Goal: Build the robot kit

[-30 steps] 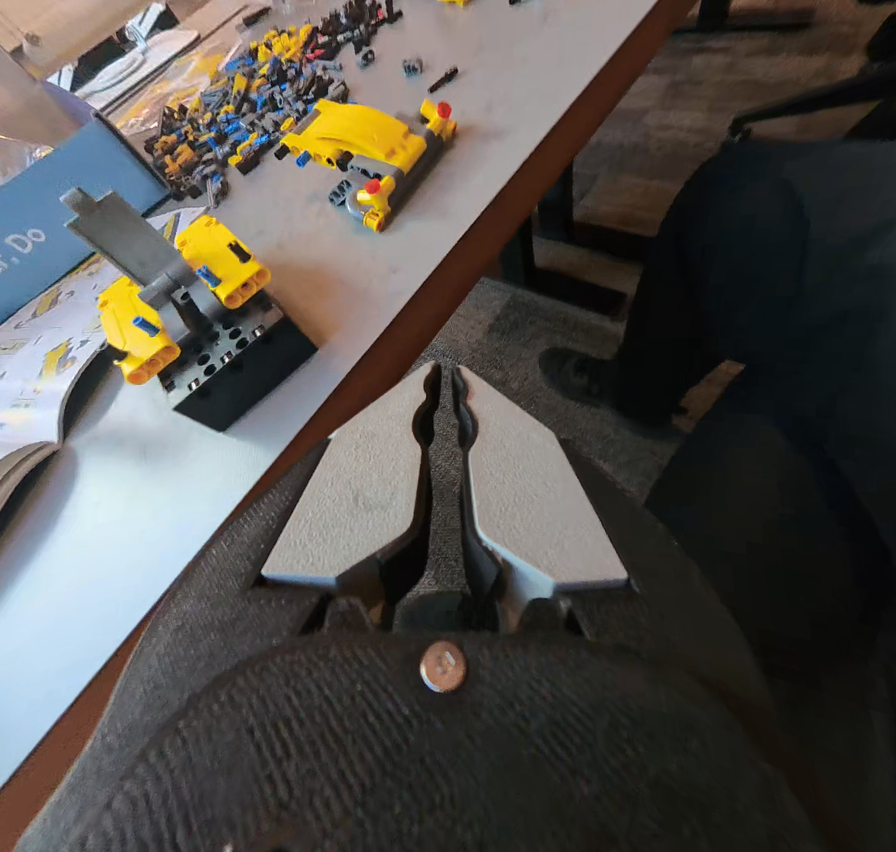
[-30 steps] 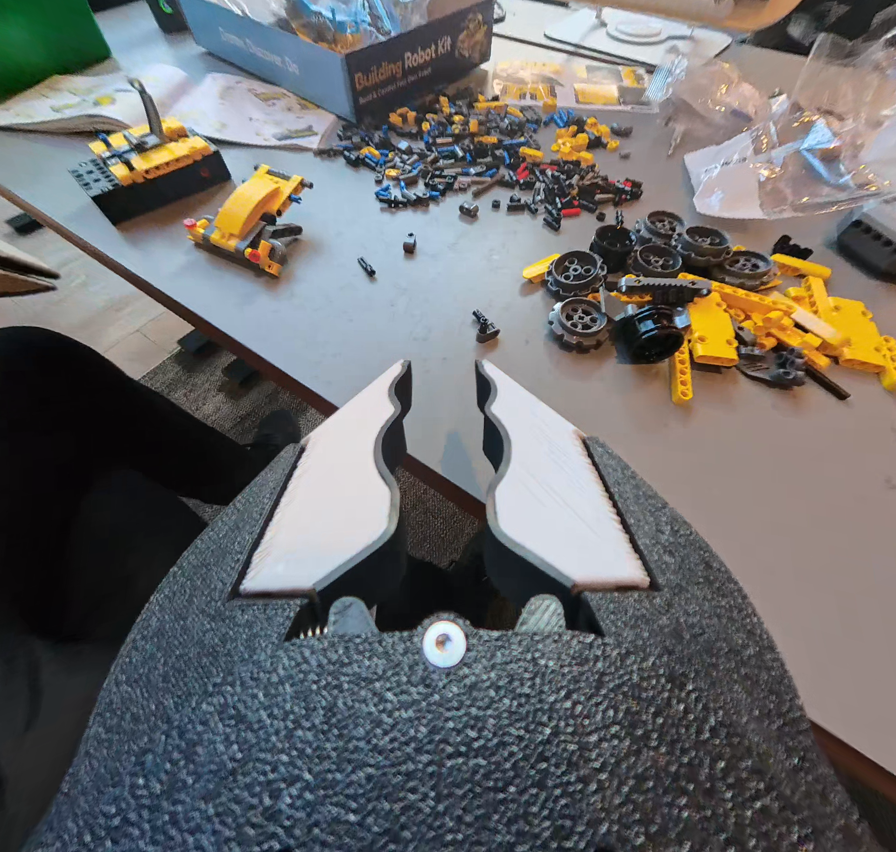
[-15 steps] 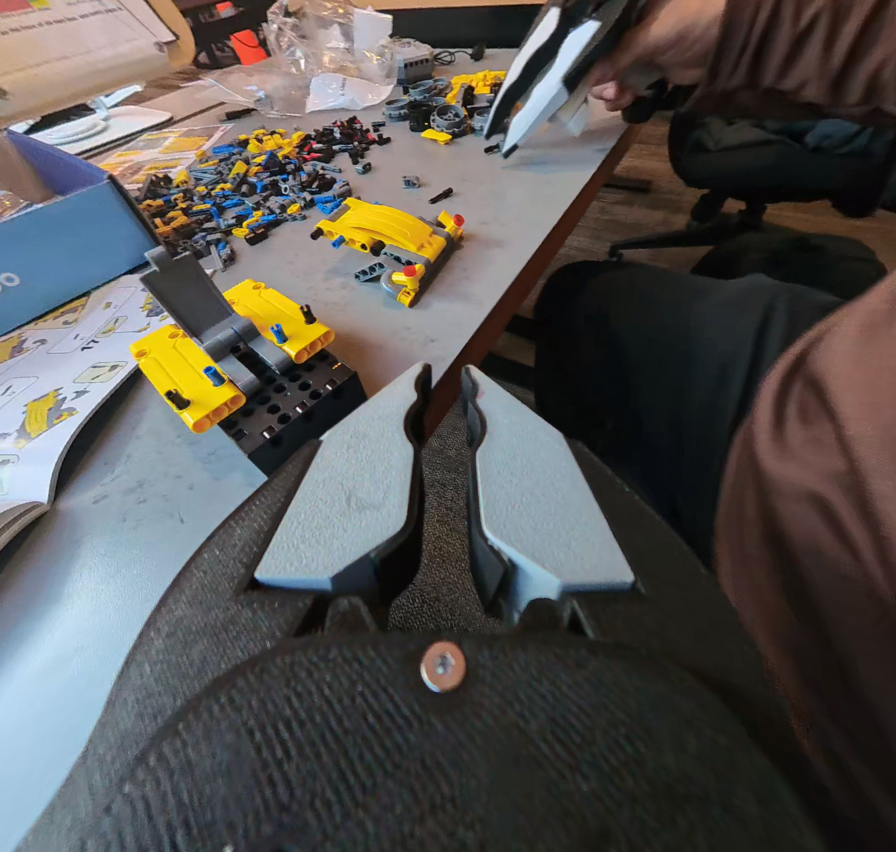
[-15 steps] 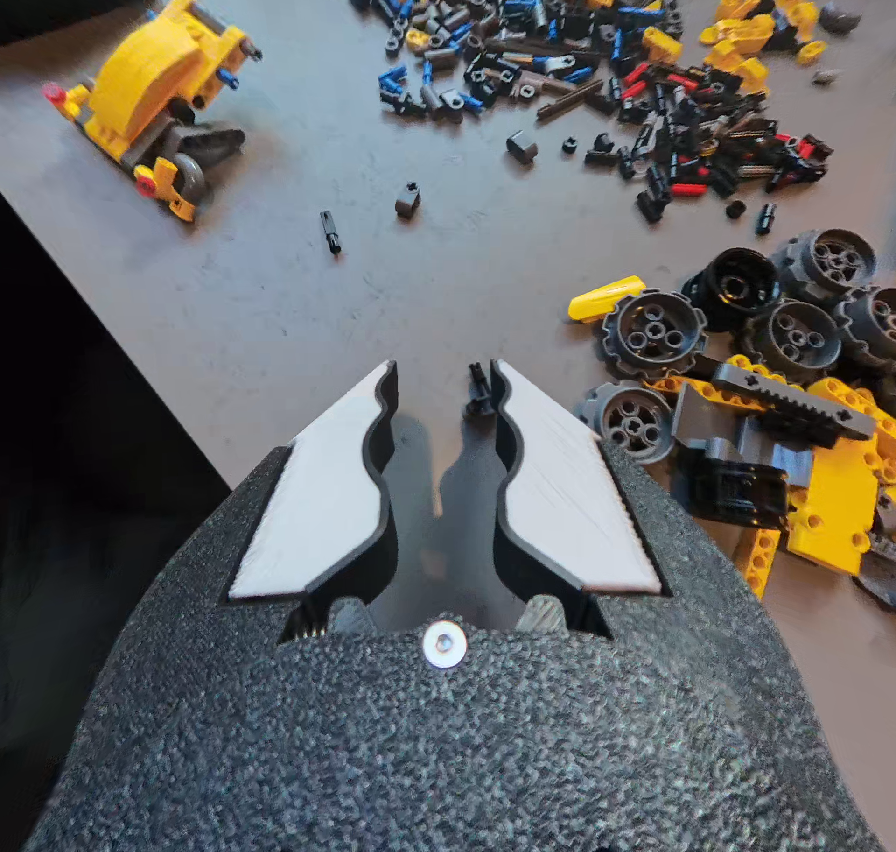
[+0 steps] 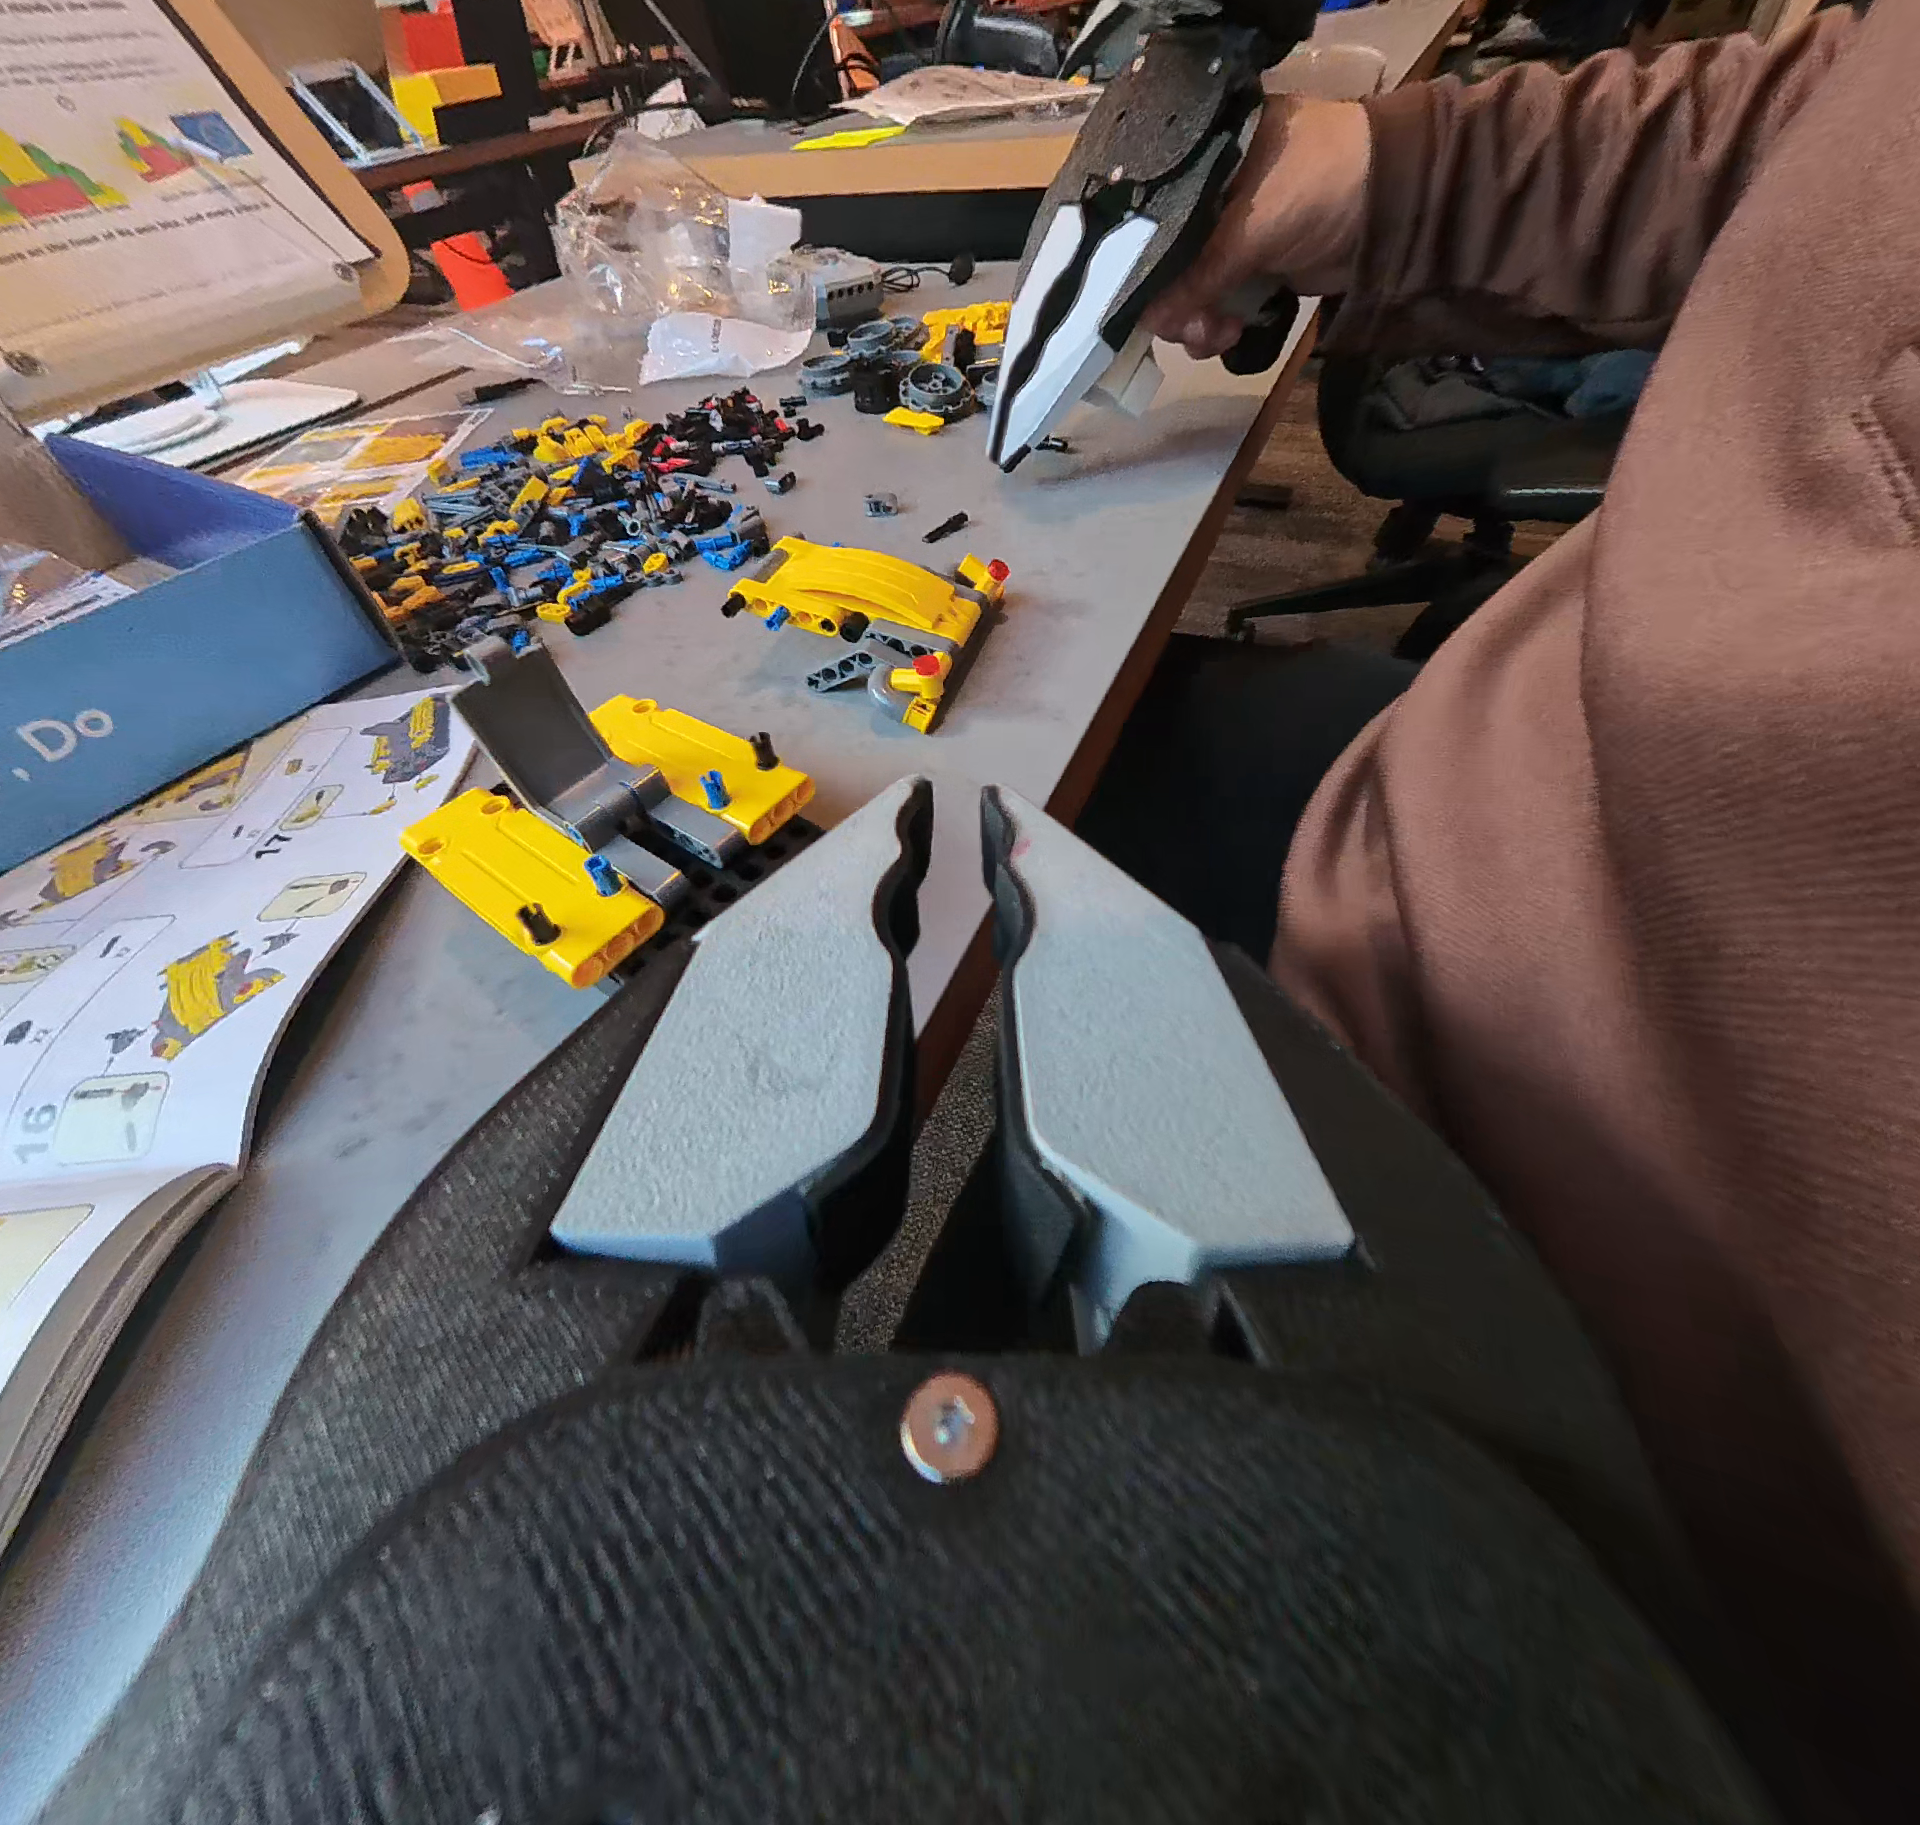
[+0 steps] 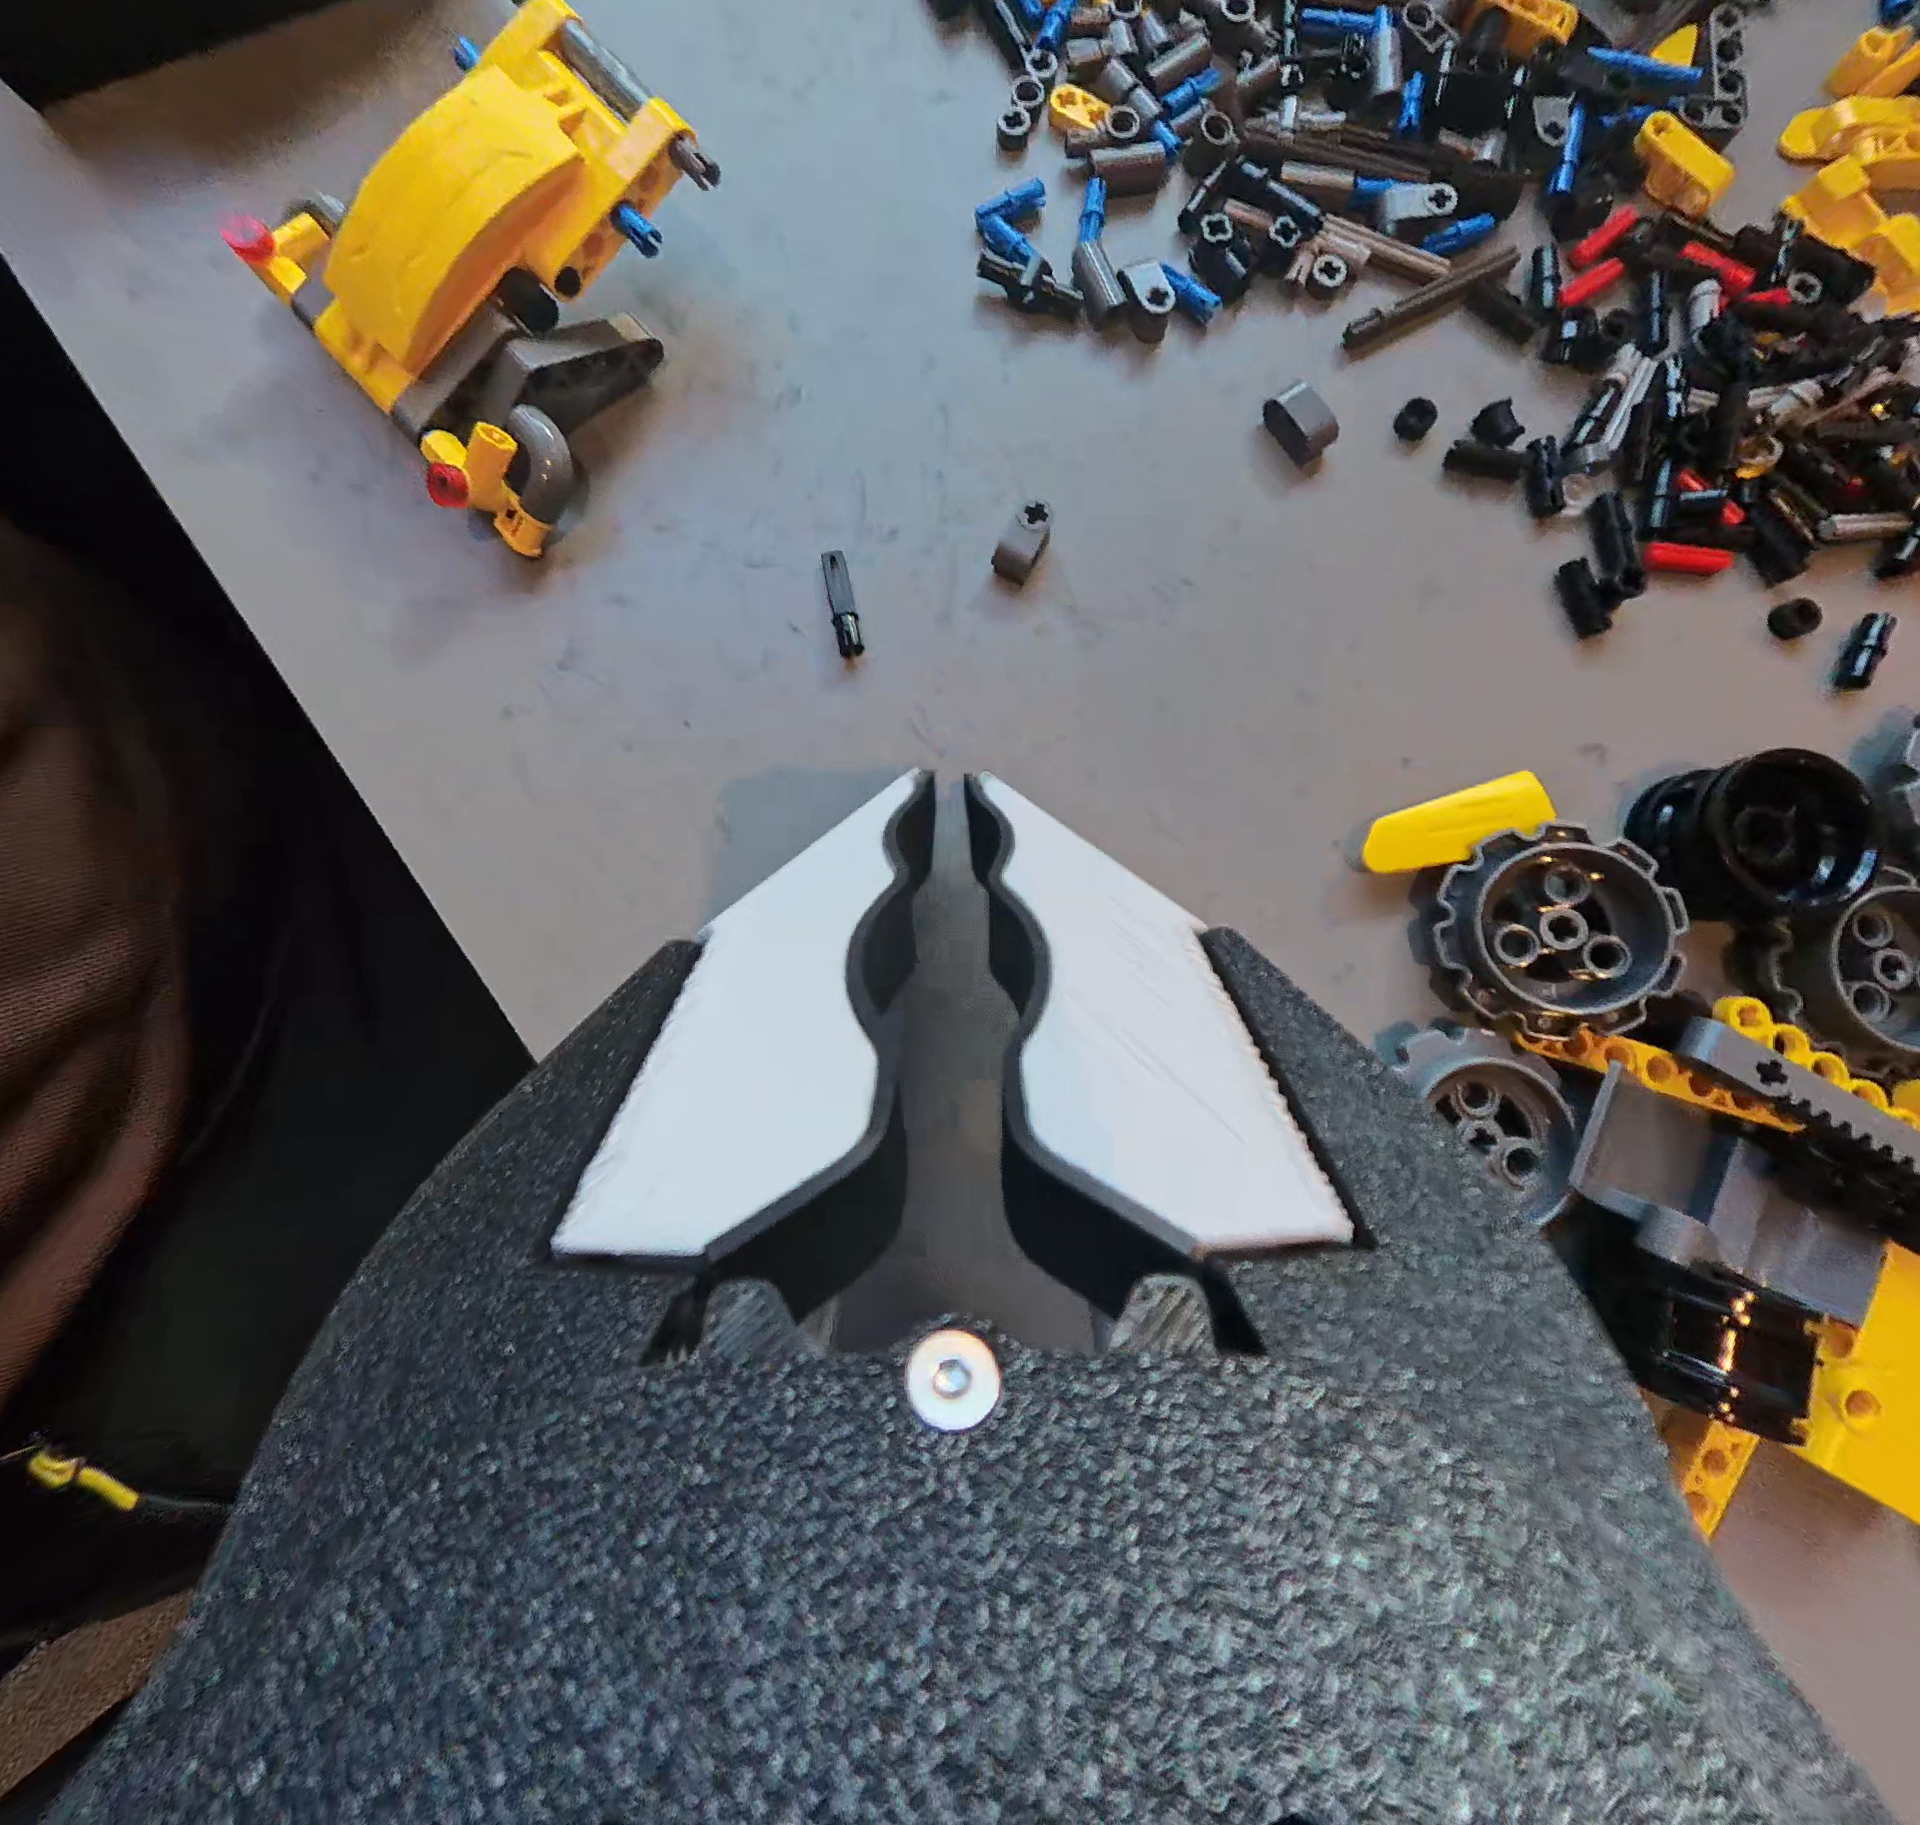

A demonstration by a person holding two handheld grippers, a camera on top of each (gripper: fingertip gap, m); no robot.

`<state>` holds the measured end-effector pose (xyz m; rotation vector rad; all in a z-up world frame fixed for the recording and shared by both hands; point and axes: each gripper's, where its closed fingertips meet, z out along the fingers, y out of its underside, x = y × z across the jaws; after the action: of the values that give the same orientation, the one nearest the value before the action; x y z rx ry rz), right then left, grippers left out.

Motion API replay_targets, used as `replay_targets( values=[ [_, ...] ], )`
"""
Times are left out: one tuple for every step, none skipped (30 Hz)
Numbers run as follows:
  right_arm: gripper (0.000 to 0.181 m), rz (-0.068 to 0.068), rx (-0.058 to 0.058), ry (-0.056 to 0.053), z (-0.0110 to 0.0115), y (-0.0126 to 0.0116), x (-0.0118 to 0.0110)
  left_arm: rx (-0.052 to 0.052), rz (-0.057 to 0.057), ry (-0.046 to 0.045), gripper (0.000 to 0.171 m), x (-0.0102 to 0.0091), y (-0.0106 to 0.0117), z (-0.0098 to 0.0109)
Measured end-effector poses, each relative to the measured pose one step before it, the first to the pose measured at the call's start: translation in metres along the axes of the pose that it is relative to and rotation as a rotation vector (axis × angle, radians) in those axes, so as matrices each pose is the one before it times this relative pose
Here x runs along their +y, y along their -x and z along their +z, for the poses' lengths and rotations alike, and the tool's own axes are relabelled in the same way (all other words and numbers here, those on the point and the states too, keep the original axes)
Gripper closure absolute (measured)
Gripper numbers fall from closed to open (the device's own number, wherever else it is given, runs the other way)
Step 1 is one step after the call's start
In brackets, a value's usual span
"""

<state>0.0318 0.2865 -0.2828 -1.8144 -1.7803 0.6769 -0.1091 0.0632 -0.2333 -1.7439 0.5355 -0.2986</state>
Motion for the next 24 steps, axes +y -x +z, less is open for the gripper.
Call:
replay_targets(
  values=[
    [0.176, 0.0019, 0.005, -0.0116, -0.00226, 0.0001, -0.00178, 0.006, -0.0122, 0.00211, 0.164, 0.00171, 0.00174, 0.00033],
    [0.174, 0.0095, 0.0081, -0.011, -0.00278, -0.00115, -0.00032, 0.0035, -0.014, 0.00567, 0.163, 0.00203, 0.00181, 0.00013],
    [0.171, 0.0174, 0.0124, -0.0078, -0.00293, -0.00267, 0.00119, 0.0002, -0.013, 0.00106, 0.163, 0.00068, 0.00198, -0.00029],
    [0.168, 0.0194, 0.014, -0.0055, -0.00295, -0.00339, 0.00262, -0.0036, -0.0099, -0.00708, 0.163, -0.00047, 0.00192, -0.00076],
    [0.166, 0.0177, 0.0099, -0.0054, -0.003, -0.00289, 0.00335, -0.005, -0.0088, -0.00801, 0.163, 0.00012, 0.00162, -0.00089],
    [0.164, 0.0157, 0.0046, -0.0063, -0.00295, -0.00193, 0.00361, -0.0017, -0.0083, -0.00408, 0.164, 0.00096, 0.0009, -0.00079],
    [0.162, 0.013, 0.0015, -0.0074, -0.00286, -0.00128, 0.00352, -0.0006, -0.0056, -0.00109, 0.164, 0.00109, 0.00006, -0.0008],
    [0.16, 0.0084, 0.0051, -0.0045, -0.00282, -0.00195, 0.0039, -0.0032, -0.0002, 0.00178, 0.164, 0.00101, 0.0002, -0.00076],
    [0.16, 0.0048, 0.0149, -0.0003, -0.00265, -0.00341, 0.00469, -0.0089, 0.0051, 0.00181, 0.165, 0.00052, 0.0008, -0.00091],
    [0.159, 0.0062, 0.0153, -0.0013, -0.00267, -0.00382, 0.00436, -0.0099, 0.0075, -0.00043, 0.165, -0.00017, 0.00086, -0.00093],
    [0.159, 0.0113, 0.0076, -0.0075, -0.00258, -0.00286, 0.00313, -0.0096, 0.0059, -0.00092, 0.166, -0.0003, 0.00085, -0.00065],
    [0.159, 0.0138, 0.0035, -0.0135, -0.00278, -0.00251, 0.00184, -0.0077, 0.004, -0.0011, 0.166, -0.00013, 0.00068, -0.00014],
    [0.158, 0.011, 0.0019, -0.0135, -0.0025, -0.00204, 0.00132, -0.0053, 0.0017, 0.00131, 0.167, 0.00036, 0.00063, 0.00041],
    [0.158, 0.0058, 0.0033, -0.0125, -0.00232, -0.00192, 0.00101, -0.0021, -0.0015, 0.00352, 0.167, 0.00071, 0.00058, 0.00109],
    [0.157, 0.0004, 0.0051, -0.0131, -0.00221, -0.00183, 0.00015, -0.0012, -0.0038, 0.00308, 0.167, 0.00048, 0.00056, 0.0014],
    [0.156, -0.0028, 0.0018, -0.0148, -0.00214, -0.00098, -0.0009, -0.0004, -0.0038, 0.00244, 0.167, 0.00029, 0.00059, 0.00147],
    [0.156, -0.0041, 0.0, -0.013, -0.00227, -0.00052, -0.00122, -0.001, -0.0024, 0.0037, 0.167, 0.00035, 0.00055, 0.00135],
    [0.156, -0.0077, 0.0054, -0.005, -0.00246, -0.00157, -0.00018, -0.0029, 0.0009, 0.00427, 0.167, 0.00043, 0.00042, 0.00118],
    [0.156, -0.0108, 0.0134, -0.0013, -0.00298, -0.003, 0.00065, -0.0042, 0.0046, 0.0054, 0.167, 0.00087, 0.00049, 0.00112],
    [0.156, -0.0064, 0.0147, -0.0013, -0.00367, -0.00392, 0.00124, -0.0045, 0.0056, 0.00825, 0.167, 0.00107, 0.00029, 0.00115],
    [0.155, -0.0035, 0.0152, 0.002, -0.00494, -0.00468, 0.00207, -0.004, 0.0063, 0.00549, 0.167, 0.00058, 0.00005, 0.00085],
    [0.154, -0.0061, 0.0239, -0.0055, -0.00677, -0.00592, 0.00117, -0.0035, 0.0063, 0.00306, 0.168, 0.0003, -0.00029, 0.00071],
    [0.155, 0.0029, 0.0218, -0.021, -0.0081, -0.00585, -0.00053, -0.0011, 0.0065, 0.00415, 0.168, 0.00085, -0.00055, 0.0007],
    [0.158, 0.0242, 0.0034, -0.0223, -0.00738, -0.0041, -0.00059, -0.0005, 0.0055, 0.00753, 0.168, 0.00137, -0.00046, 0.00104]
  ],
)
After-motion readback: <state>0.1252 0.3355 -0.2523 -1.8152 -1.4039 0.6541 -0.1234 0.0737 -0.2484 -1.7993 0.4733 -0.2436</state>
